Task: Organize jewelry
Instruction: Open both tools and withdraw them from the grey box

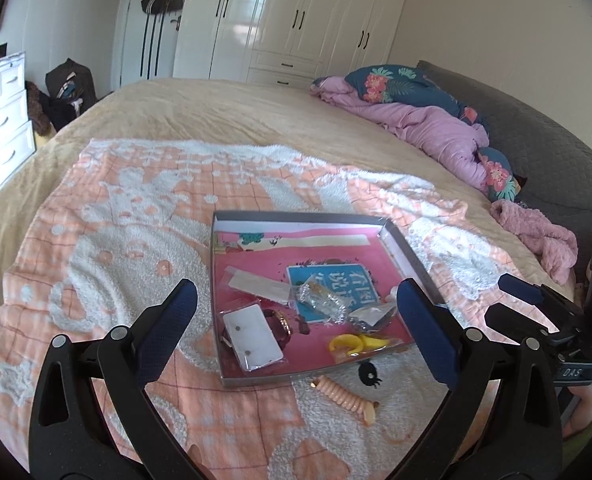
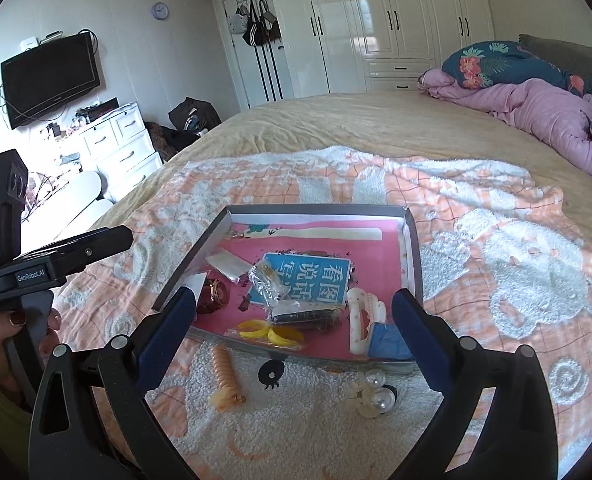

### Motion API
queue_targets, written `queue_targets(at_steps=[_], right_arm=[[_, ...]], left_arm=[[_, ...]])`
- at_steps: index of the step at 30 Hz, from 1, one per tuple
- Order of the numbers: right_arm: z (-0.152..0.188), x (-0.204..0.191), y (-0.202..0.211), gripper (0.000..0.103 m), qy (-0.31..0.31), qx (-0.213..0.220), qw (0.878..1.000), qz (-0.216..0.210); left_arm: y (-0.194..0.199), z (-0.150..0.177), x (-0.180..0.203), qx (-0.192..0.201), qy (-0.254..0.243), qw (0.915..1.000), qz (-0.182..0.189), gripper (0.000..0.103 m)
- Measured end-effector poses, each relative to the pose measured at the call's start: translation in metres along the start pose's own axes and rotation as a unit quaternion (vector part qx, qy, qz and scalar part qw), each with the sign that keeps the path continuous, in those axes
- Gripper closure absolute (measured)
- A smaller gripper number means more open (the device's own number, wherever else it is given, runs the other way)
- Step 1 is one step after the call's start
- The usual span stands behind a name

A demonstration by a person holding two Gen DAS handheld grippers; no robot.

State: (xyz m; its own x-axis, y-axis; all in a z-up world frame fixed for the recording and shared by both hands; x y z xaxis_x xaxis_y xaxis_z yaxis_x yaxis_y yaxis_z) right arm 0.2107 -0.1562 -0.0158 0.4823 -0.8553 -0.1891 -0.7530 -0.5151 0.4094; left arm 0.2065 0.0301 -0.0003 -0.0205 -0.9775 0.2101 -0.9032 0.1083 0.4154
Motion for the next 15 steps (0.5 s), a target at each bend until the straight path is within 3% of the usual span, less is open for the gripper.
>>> queue_targets(at_steps=[15], right_arm=[[-0.016, 0.001, 0.041, 0.004, 0.003, 0.035, 0.999, 0.003]], left_arm=[[0.035, -0.005, 0.018, 0.02, -0.011, 0.9997, 0.001, 0.009]])
Point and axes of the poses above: each gripper's, at about its wrist camera, not at the fingertips, and y roughly against the way its jaws point, x to its right, z to its underside, the point moved 9 cm from there along -y, roughly the way its jaws point, and after that the axes turned 11 degrees about x, right-handed, at the moved point
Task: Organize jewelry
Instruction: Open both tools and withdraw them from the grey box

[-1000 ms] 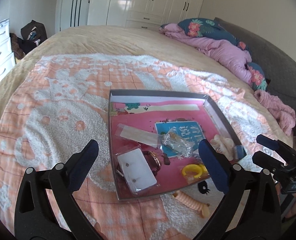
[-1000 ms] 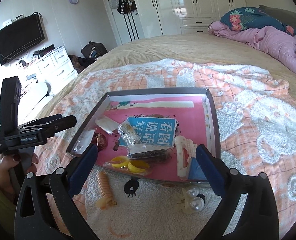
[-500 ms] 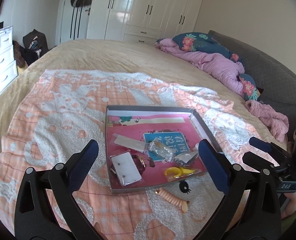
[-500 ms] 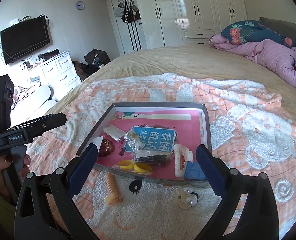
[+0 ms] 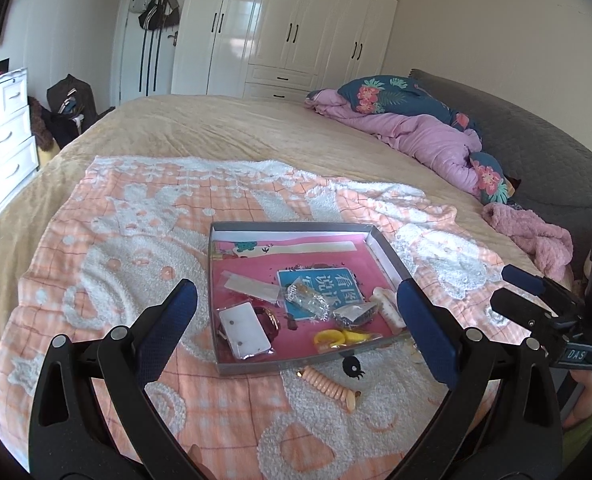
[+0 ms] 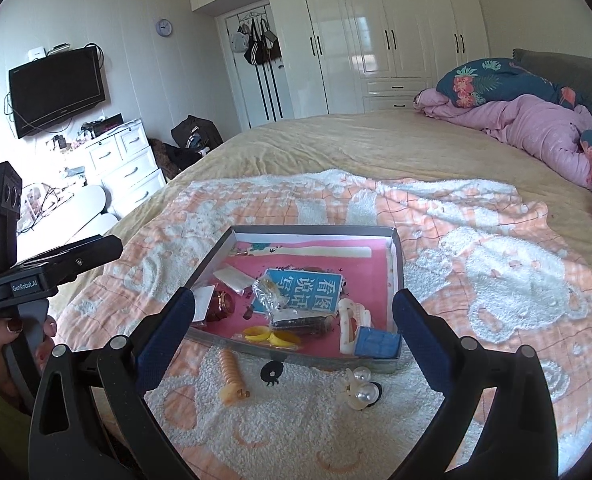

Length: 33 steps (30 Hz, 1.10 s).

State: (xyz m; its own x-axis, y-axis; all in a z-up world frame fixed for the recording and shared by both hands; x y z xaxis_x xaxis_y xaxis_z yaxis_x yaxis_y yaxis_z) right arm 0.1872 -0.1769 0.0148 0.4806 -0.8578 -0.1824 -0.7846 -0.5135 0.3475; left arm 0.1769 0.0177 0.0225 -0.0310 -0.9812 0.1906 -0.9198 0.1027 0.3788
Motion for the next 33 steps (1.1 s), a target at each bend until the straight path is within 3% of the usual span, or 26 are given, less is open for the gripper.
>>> queue_targets(at_steps=[13, 33], right_arm=[[0.009, 0.009, 0.019, 0.004, 0.008, -0.004, 1.0, 0.007], [0.065, 0.036, 0.014, 0.004, 0.001, -0.069, 0.997, 0.03]], left_arm=[[0.006, 0.024, 0.009, -0.025, -0.007, 0.9997, 0.003, 0.009], [-0.022, 0.083, 0.032, -0.103, -0.023, 0.9941, 0.026, 0.009]])
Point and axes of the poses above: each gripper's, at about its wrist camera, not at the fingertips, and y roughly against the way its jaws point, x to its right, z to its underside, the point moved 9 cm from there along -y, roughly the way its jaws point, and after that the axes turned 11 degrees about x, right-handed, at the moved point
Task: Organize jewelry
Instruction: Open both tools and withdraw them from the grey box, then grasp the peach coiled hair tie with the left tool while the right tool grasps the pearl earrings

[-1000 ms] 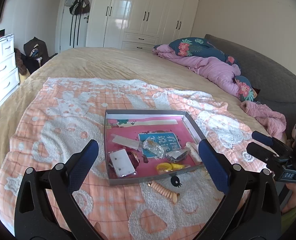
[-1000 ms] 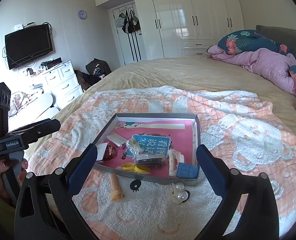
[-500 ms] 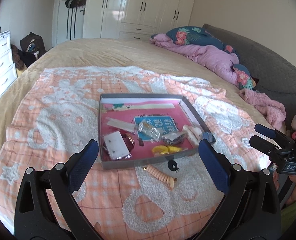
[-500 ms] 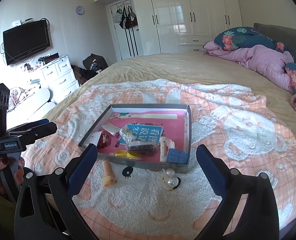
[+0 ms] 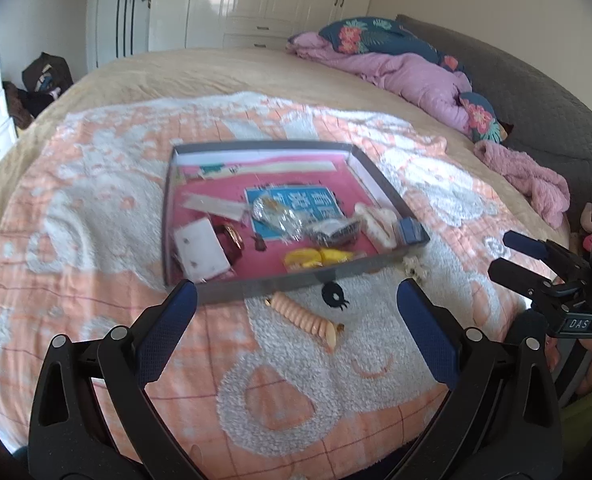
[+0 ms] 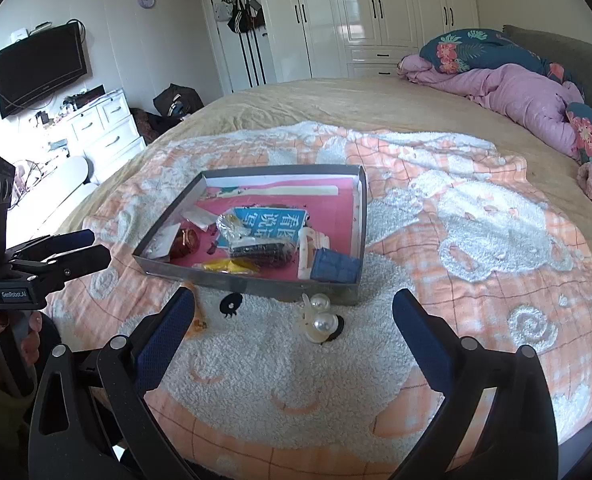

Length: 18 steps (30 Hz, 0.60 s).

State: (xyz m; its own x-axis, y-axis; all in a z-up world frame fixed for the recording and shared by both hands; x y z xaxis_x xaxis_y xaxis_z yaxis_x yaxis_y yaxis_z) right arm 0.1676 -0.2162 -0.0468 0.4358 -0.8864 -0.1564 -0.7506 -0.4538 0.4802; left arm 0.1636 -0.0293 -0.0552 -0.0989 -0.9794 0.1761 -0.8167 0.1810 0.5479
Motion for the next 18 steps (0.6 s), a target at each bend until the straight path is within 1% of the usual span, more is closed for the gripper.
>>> queue_targets(at_steps=[6, 12, 18], right_arm=[[0.012, 0.003, -0.011, 0.004, 0.005, -0.019, 1.0, 0.002], [0.034, 0.014, -0.031, 0.004, 0.007, -0.047, 0.999, 0.014], [0.055, 0.025, -0.054, 0.005, 0.012, -0.077, 0.997, 0.022]], left_arm=[[-0.019, 0.024, 0.004, -0.037, 0.004, 0.9992, 0.014, 0.009], [-0.043, 0.046, 0.005, -0.069, 0.008, 0.9973, 0.022, 0.009], [-0.063, 0.063, 0.006, -0.09, 0.023, 0.9951, 0.036, 0.01]])
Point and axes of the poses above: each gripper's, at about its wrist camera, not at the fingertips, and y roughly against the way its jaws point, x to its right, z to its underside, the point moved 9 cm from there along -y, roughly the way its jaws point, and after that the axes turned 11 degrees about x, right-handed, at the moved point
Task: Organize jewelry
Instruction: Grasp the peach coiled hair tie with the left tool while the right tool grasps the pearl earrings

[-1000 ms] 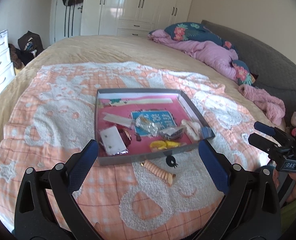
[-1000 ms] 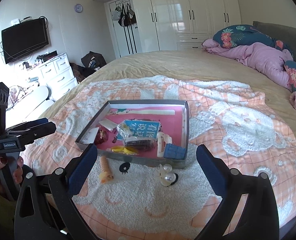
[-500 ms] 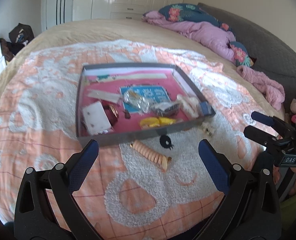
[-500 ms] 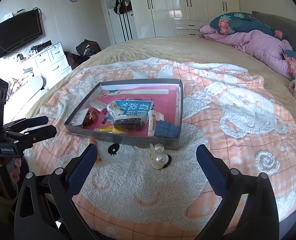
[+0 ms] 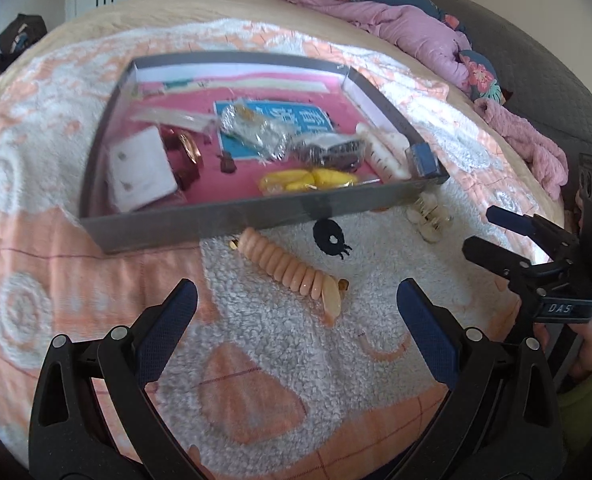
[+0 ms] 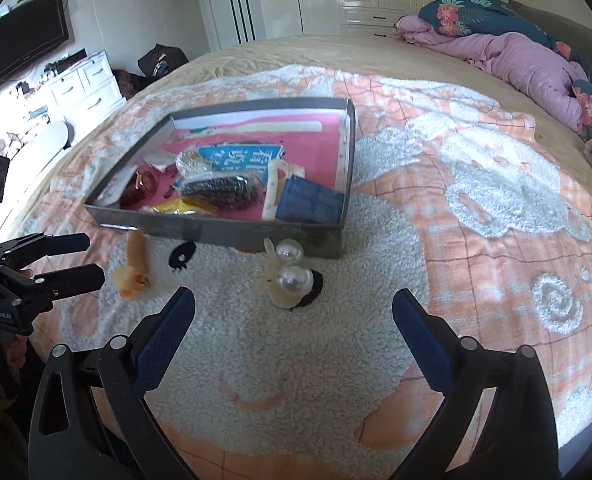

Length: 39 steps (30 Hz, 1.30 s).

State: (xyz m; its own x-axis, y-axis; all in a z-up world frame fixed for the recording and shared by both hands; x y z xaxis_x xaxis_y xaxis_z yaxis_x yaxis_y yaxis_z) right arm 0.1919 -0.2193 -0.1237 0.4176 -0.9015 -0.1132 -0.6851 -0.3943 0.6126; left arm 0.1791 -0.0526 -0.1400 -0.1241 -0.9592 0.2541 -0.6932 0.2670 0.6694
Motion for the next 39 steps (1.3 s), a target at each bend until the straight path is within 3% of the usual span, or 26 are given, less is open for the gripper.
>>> queue_targets(at_steps=[4, 9, 11, 13, 16, 19, 20, 21, 27, 39], right_arm=[[0.006, 0.001, -0.012, 0.006, 0.004, -0.012, 1.0, 0.002], [0.011, 0.004, -0.026, 0.009, 0.008, -0.028, 1.0, 0.005], [0.012, 0.003, -0.031, 0.011, 0.012, -0.033, 0.999, 0.006], [0.012, 0.003, -0.036, 0.013, 0.016, -0.035, 0.999, 0.007], [0.01, 0.002, -0.044, 0.021, 0.012, -0.038, 0.999, 0.003], [0.009, -0.002, -0.052, 0.042, 0.012, -0.038, 0.999, -0.002], [0.009, -0.005, -0.054, 0.058, 0.013, -0.037, 0.999, -0.011], [0.01, -0.009, -0.054, 0.064, 0.008, -0.038, 0.999, -0.03], [0.011, -0.017, -0.044, 0.064, 0.004, -0.03, 0.998, -0.054], [-0.006, -0.038, 0.002, 0.064, -0.004, 0.014, 0.995, -0.094]], left_arm=[[-0.012, 0.007, 0.007, -0.017, -0.001, 0.9998, 0.011, 0.026], [-0.025, 0.01, 0.009, -0.021, -0.017, 0.9996, -0.004, 0.027], [-0.027, 0.009, 0.007, -0.019, -0.026, 0.9994, -0.016, 0.035], [-0.029, 0.009, 0.003, -0.016, -0.035, 0.9988, -0.031, 0.049], [-0.029, 0.008, 0.0, -0.013, -0.038, 0.9985, -0.037, 0.053], [-0.026, 0.009, -0.001, -0.008, -0.043, 0.9983, -0.039, 0.061], [-0.024, 0.009, -0.001, -0.006, -0.039, 0.9986, -0.035, 0.064], [-0.022, 0.01, -0.002, -0.006, -0.034, 0.999, -0.029, 0.068], [-0.006, 0.008, 0.004, 0.002, -0.024, 0.9997, 0.0, 0.09], [0.054, -0.035, 0.011, 0.079, -0.024, 0.9965, 0.016, 0.09]])
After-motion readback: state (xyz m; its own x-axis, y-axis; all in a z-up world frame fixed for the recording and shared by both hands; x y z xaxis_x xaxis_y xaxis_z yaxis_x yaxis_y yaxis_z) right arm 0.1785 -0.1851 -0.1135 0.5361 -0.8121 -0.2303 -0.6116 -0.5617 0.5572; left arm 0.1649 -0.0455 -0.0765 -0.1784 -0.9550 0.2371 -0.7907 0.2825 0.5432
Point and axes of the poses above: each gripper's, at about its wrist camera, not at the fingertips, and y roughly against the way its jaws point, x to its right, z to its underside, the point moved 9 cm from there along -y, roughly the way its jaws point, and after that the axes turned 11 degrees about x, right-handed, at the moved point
